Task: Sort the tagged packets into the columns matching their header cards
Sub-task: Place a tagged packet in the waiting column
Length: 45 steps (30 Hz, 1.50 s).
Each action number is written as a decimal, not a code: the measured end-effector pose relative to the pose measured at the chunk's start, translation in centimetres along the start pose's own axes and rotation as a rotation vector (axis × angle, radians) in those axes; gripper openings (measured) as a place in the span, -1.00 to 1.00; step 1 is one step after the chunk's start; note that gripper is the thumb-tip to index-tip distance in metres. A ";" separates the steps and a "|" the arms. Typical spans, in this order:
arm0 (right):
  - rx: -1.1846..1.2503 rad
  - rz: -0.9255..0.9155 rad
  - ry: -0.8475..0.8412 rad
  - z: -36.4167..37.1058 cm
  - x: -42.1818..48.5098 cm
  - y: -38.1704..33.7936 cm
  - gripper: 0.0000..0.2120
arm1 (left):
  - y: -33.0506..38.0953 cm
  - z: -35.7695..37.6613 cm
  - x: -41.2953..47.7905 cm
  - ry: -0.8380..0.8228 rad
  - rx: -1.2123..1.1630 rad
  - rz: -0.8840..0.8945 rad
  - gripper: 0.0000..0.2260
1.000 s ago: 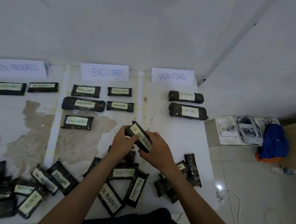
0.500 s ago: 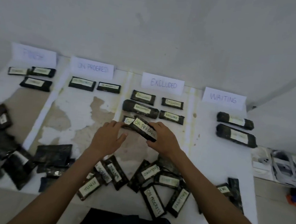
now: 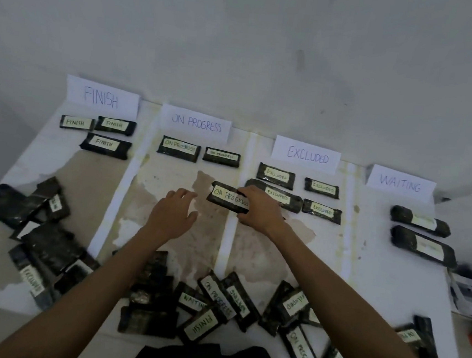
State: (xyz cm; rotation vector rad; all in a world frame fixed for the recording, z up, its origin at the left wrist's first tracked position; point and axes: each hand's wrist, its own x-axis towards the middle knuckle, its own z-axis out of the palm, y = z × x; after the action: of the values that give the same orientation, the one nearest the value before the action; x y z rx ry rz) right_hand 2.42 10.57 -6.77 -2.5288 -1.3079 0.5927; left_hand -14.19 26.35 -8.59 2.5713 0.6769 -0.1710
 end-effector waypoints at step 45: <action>0.022 -0.198 -0.415 13.0 -3.9 -13.5 -0.47 | -10.4 3.3 -13.1 -0.130 -0.044 -0.004 -0.50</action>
State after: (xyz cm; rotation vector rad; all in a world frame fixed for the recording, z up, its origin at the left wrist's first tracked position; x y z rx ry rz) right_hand -15.27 15.38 -12.27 -2.2956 -1.6476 1.1211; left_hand -30.72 27.11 -12.73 2.4915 0.6303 -0.3181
